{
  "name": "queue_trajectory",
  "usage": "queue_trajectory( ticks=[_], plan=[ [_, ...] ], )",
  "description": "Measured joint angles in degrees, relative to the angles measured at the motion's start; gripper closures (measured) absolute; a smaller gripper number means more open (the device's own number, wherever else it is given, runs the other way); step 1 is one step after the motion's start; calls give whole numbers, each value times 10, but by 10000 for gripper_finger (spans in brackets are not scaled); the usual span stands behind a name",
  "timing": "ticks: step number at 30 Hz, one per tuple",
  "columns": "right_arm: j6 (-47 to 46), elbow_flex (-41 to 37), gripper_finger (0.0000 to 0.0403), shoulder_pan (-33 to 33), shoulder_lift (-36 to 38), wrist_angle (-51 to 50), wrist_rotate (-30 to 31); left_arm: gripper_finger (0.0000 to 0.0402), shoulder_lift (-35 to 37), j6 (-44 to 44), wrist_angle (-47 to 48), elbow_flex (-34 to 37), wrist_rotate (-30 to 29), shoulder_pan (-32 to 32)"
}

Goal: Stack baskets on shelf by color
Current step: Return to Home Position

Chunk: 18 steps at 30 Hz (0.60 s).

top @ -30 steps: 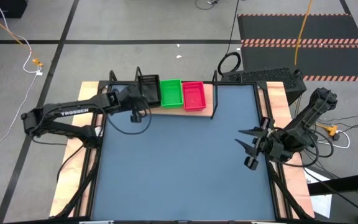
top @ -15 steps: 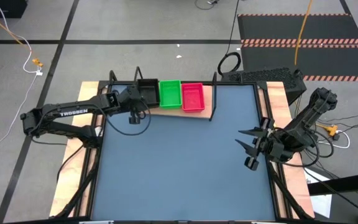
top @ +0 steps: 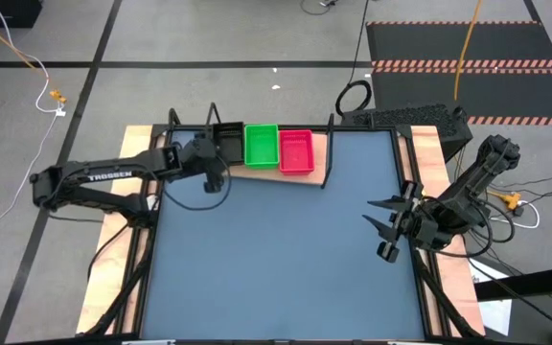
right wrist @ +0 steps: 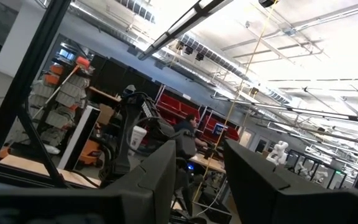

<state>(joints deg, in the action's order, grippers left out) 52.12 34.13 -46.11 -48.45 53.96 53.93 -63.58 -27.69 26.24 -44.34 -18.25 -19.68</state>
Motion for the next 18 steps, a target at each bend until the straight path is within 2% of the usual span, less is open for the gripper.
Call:
queue_trajectory(
  ticks=[6,9,12,16,18],
  plan=[
    [-1,0,273,0,0,7,0,122,-1,30,-79,0,16,50],
    [-4,0,273,0,0,8,-1,132,-1,86,-179,0,16,66],
    [-4,0,273,0,0,11,-7,142,-1,180,-288,0,16,71],
    [-29,0,273,25,-6,6,-68,151,-1,289,-333,0,16,79],
    [-70,0,273,62,-19,11,-110,159,-1,305,-332,0,17,86]
  ],
)
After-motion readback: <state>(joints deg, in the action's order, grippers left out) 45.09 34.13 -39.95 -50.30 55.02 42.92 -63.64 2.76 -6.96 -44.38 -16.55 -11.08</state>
